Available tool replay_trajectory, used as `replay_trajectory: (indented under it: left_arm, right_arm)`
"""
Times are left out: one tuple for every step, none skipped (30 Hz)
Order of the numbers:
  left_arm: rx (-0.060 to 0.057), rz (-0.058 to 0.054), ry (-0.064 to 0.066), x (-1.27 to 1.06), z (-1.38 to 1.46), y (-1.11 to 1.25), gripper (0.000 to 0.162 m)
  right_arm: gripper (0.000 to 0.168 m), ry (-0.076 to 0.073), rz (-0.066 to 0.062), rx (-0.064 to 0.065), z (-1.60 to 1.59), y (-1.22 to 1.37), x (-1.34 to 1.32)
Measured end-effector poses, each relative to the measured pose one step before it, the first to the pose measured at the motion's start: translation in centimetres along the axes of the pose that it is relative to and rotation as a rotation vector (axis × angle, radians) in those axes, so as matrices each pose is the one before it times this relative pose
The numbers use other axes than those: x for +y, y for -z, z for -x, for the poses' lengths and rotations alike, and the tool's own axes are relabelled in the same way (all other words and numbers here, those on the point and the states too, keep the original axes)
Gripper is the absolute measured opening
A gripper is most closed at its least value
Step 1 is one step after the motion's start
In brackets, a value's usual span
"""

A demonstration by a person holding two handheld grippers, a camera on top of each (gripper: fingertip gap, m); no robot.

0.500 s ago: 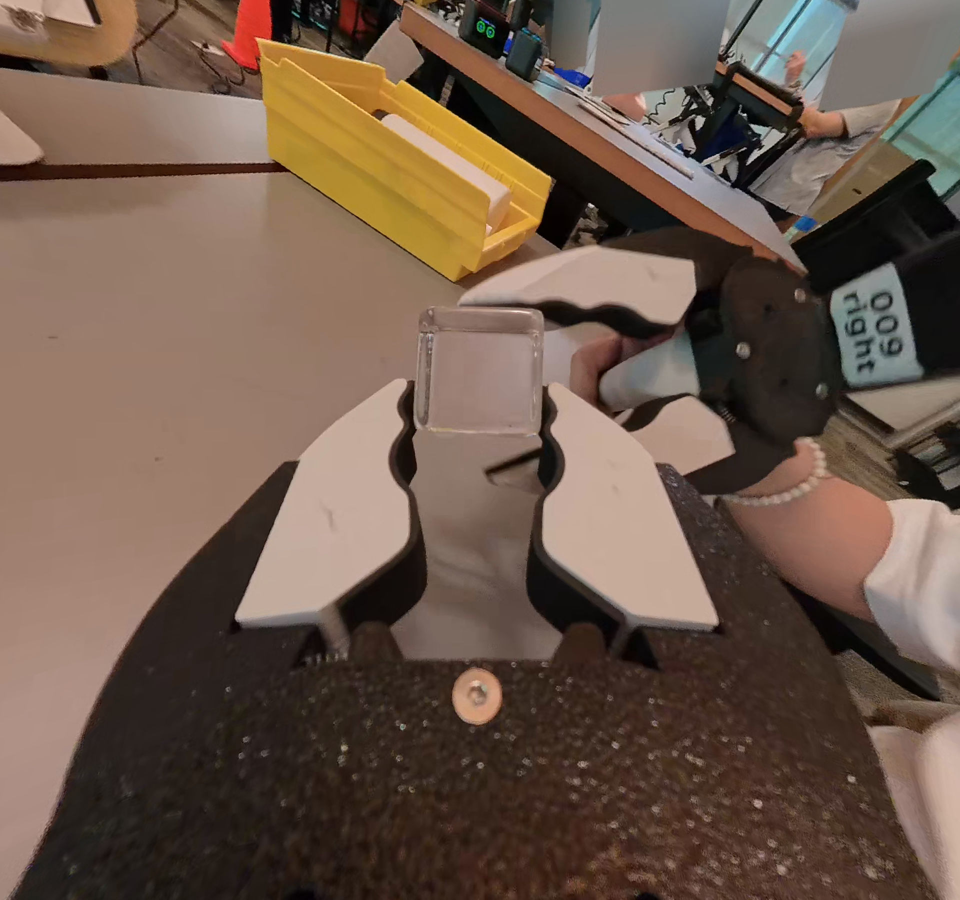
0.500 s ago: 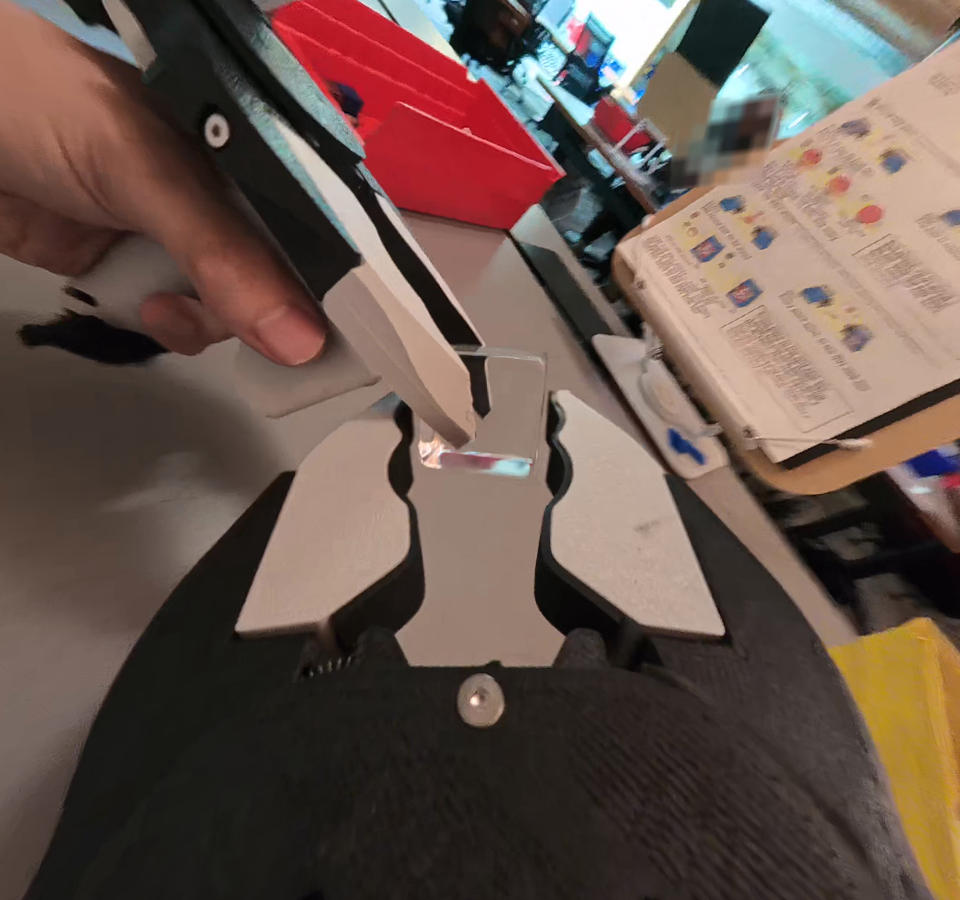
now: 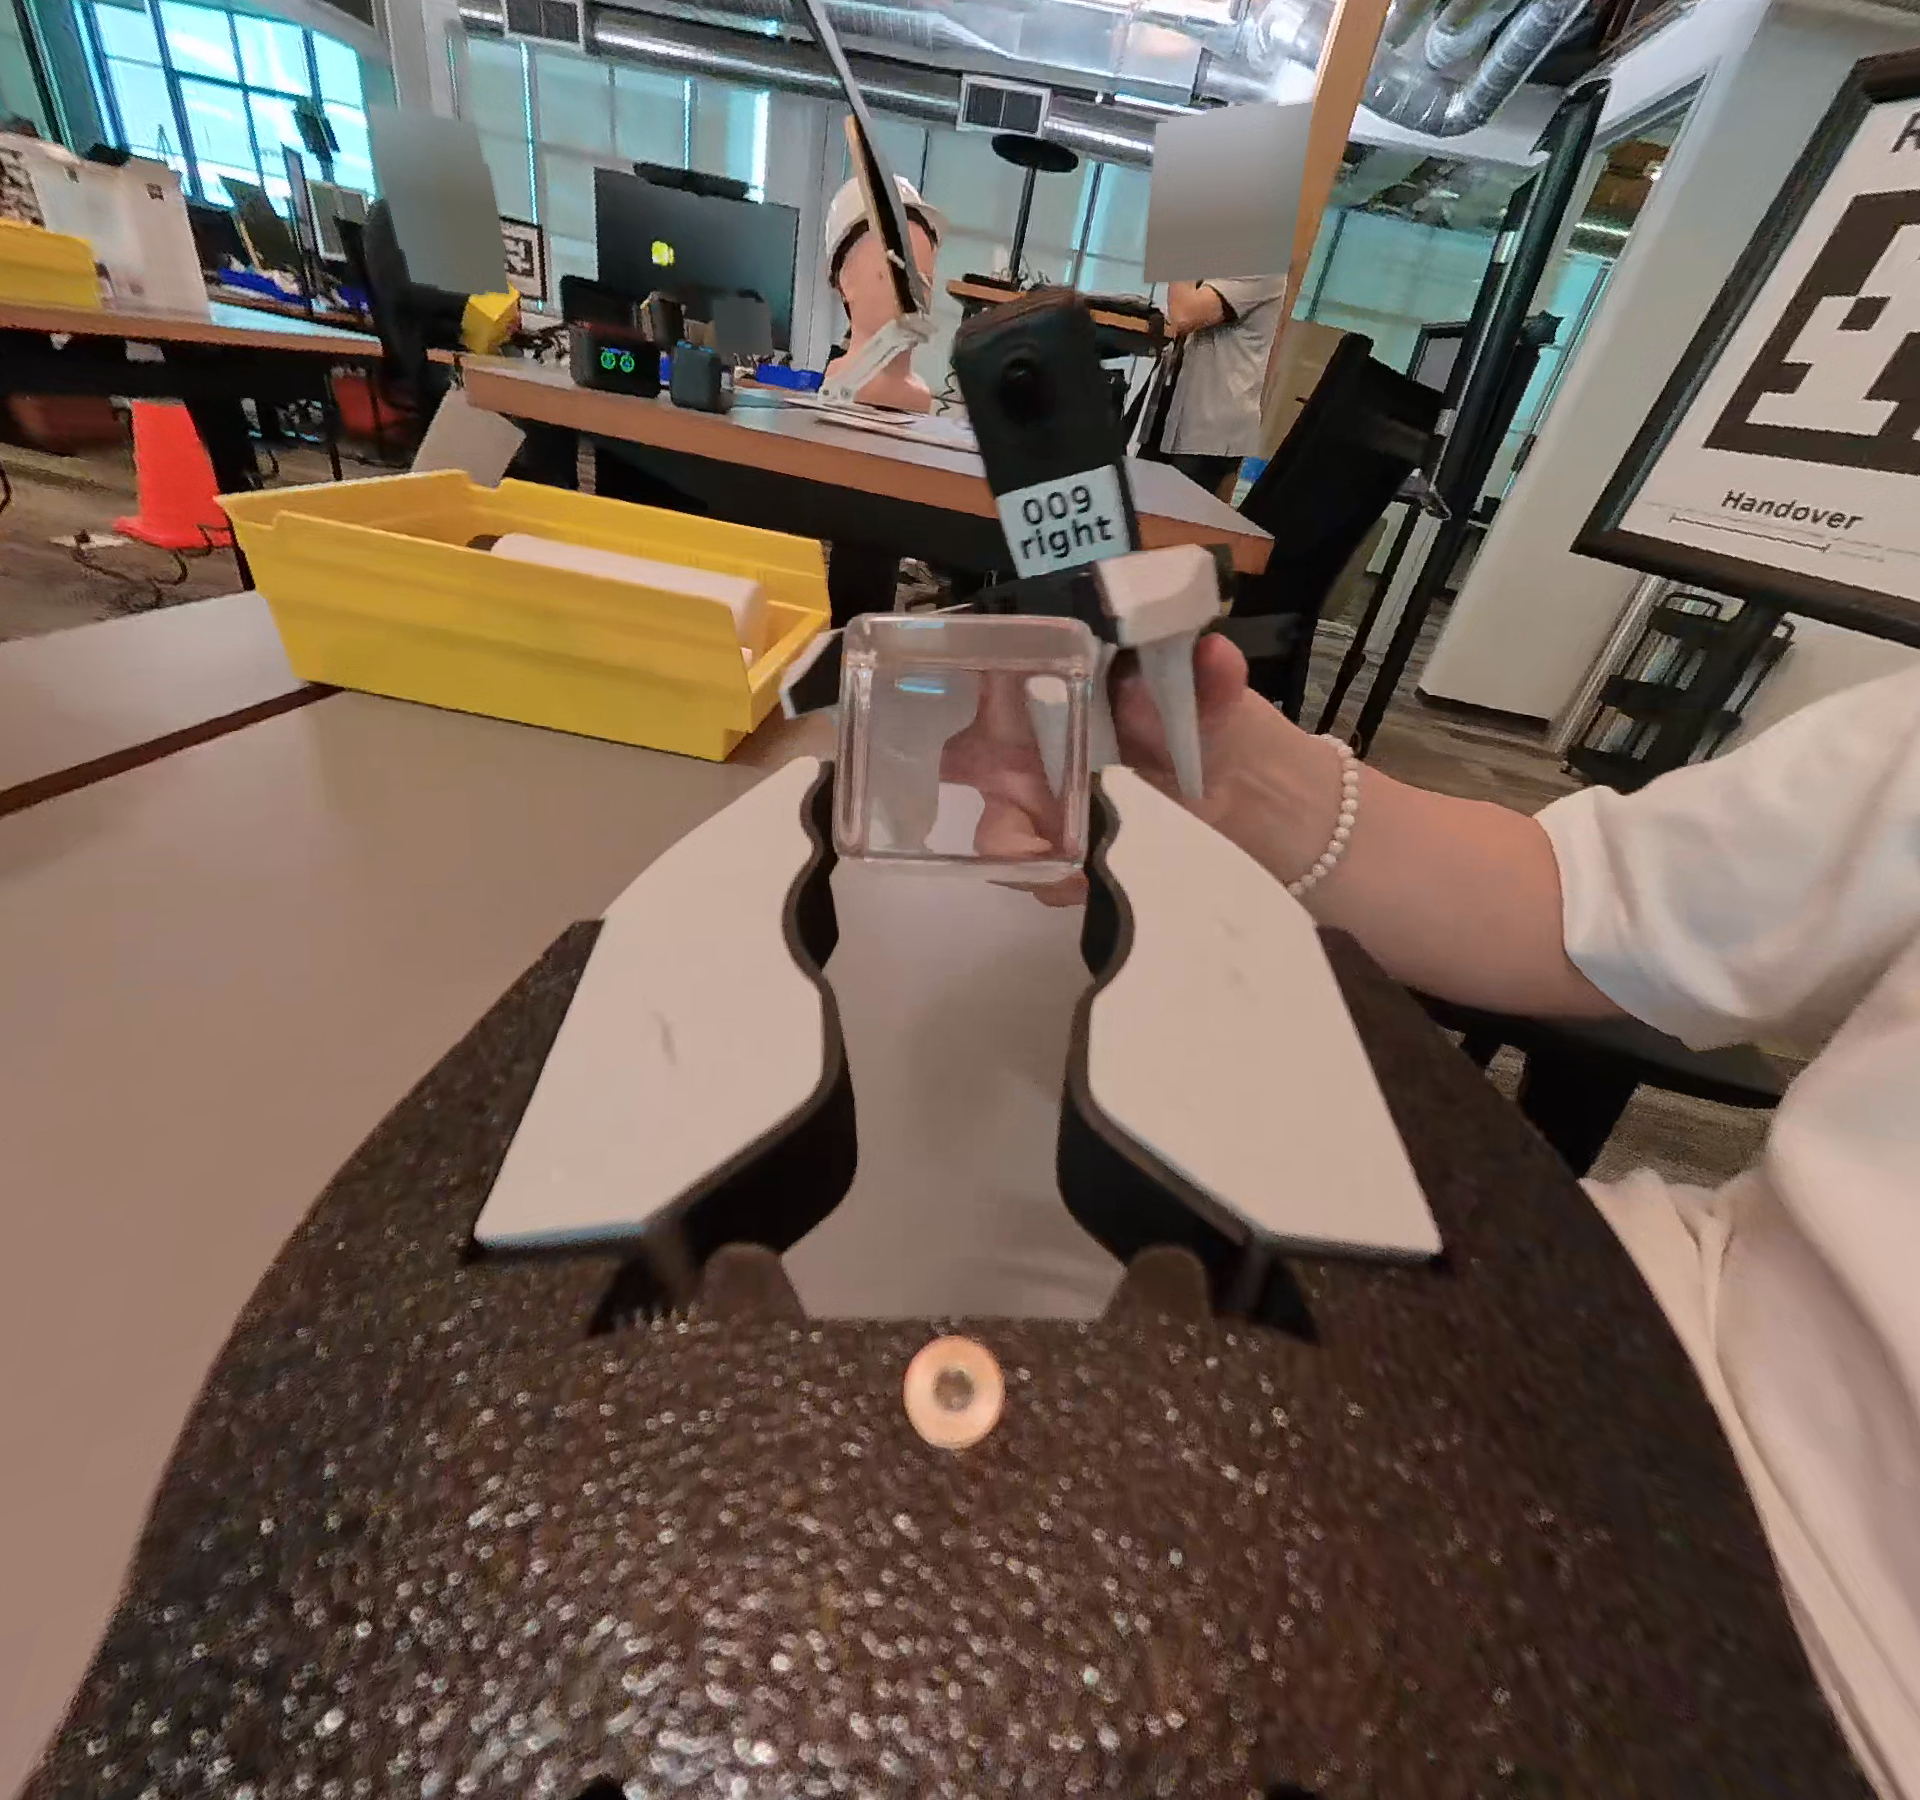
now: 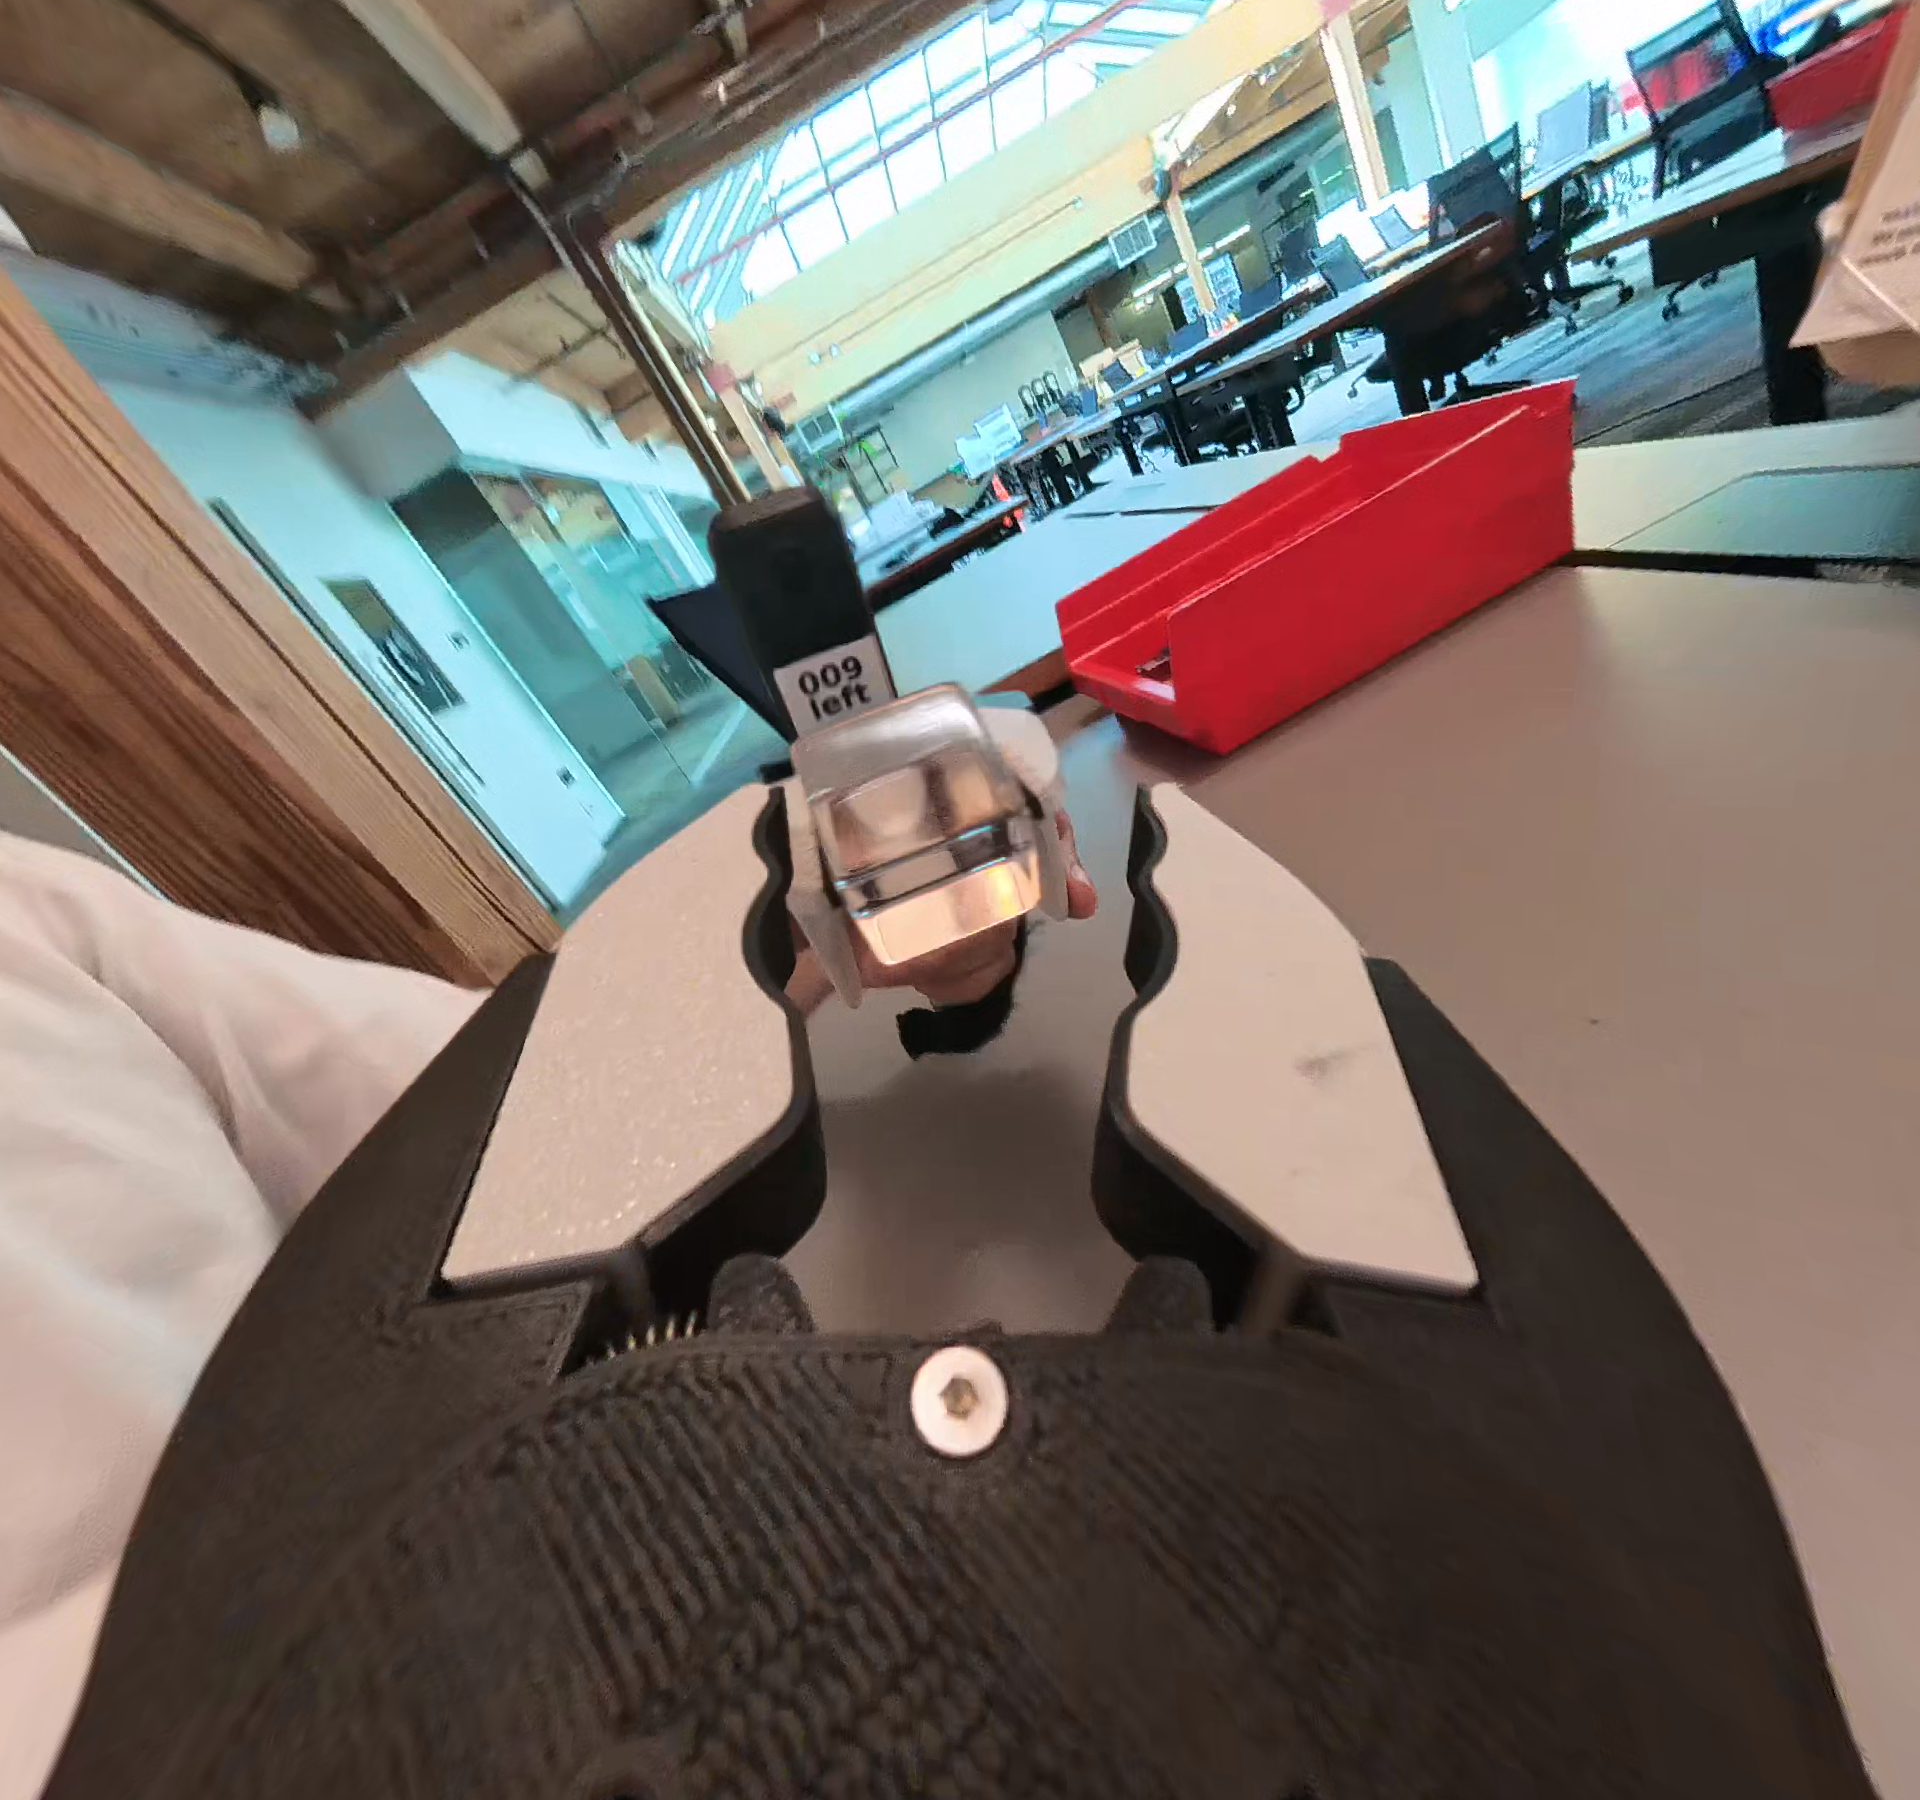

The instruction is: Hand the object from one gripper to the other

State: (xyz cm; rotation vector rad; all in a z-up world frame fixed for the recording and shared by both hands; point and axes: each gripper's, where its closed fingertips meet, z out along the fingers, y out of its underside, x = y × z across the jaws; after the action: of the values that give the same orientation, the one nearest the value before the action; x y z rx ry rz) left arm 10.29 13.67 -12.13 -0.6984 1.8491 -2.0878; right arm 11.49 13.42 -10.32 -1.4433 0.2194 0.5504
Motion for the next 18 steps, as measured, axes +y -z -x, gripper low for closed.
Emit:
replay_trajectory:
  left_arm:
    - [-0.0013, 0.0002, 0.0098, 0.165, 0.100, -0.094, 0.044]
    - [0.0104, -0.0060, 0.0082, 0.112, -0.056, -0.075, 0.044]
    - [0.0143, -0.0065, 0.0098, 0.065, -0.136, -0.060, 0.044]
    - [0.0091, -0.0038, 0.0064, 0.059, -0.081, -0.073, 0.044]
    - [0.0033, -0.0007, 0.0018, 0.084, -0.030, -0.068, 0.044]
    - [-0.0003, -0.0001, 0.0009, 0.060, -0.008, -0.089, 0.043]
    - [-0.0017, -0.0028, 0.0031, 0.009, 0.006, -0.083, 0.043]
    - [0.0018, -0.0056, 0.0043, -0.039, -0.048, -0.081, 0.043]
    - [0.0061, -0.0038, 0.0031, -0.015, -0.096, -0.068, 0.043]
    - [0.0039, 0.0006, 0.0003, 0.050, -0.069, -0.058, 0.043]
    - [-0.0031, 0.0040, -0.0006, 0.093, 0.037, -0.038, 0.044]
    - [-0.0049, -0.0014, 0.0013, 0.018, 0.109, 0.016, 0.043]
    - [0.0036, -0.0090, 0.0041, -0.096, -0.001, 0.063, 0.043]
    - [0.0045, -0.0060, 0.0003, -0.055, -0.033, 0.064, 0.043]
    - [0.0027, 0.0009, -0.0039, 0.033, -0.025, 0.032, 0.043]
    - [0.0043, 0.0024, 0.0011, 0.039, -0.073, -0.022, 0.043]
    - [0.0048, 0.0018, 0.0074, -0.008, -0.083, -0.045, 0.044]
    - [-0.0002, 0.0006, 0.0063, -0.059, -0.032, -0.062, 0.044]
  right_arm:
    - [0.063, 0.0525, 0.0215, 0.0113, 0.118, -0.101, 0.325]
    - [0.064, 0.0511, 0.0147, 0.0192, 0.006, -0.073, 0.210]
    - [0.064, 0.0424, 0.0014, 0.0114, 0.074, -0.018, 0.008]
    - [0.061, 0.0267, -0.0115, 0.0070, 0.080, 0.026, -0.194]
    - [0.053, 0.0147, -0.0147, -0.0009, 0.103, 0.074, -0.240]
    - [0.046, 0.0096, -0.0031, -0.0131, 0.212, 0.060, -0.046]
    - [0.043, 0.0071, 0.0160, -0.0113, 0.120, 0.003, 0.270]
    - [0.046, 0.0074, 0.0267, 0.0046, -0.132, -0.061, 0.460]
    - [0.052, 0.0139, 0.0243, 0.0055, -0.132, -0.092, 0.469]
    - [0.055, 0.0128, 0.0098, -0.0022, 0.032, -0.100, 0.275]
    - [0.049, 0.0019, -0.0135, -0.0046, 0.090, -0.022, -0.126]
    - [0.043, 0.0052, -0.0017, -0.0052, 0.097, -0.066, -0.033]
    - [0.043, 0.0052, 0.0003, 0.0010, -0.009, -0.078, -0.053]
    - [0.042, -0.0022, 0.0077, -0.0060, 0.070, -0.053, -0.013]
    - [0.042, 0.0057, 0.0151, -0.0011, 0.034, -0.026, 0.052]
    - [0.042, 0.0140, 0.0113, 0.0018, 0.048, 0.017, -0.017]
    - [0.042, 0.0128, 0.0048, 0.0040, 0.063, 0.027, -0.118]
    - [0.042, 0.0124, 0.0065, 0.0058, 0.052, 0.030, -0.167]
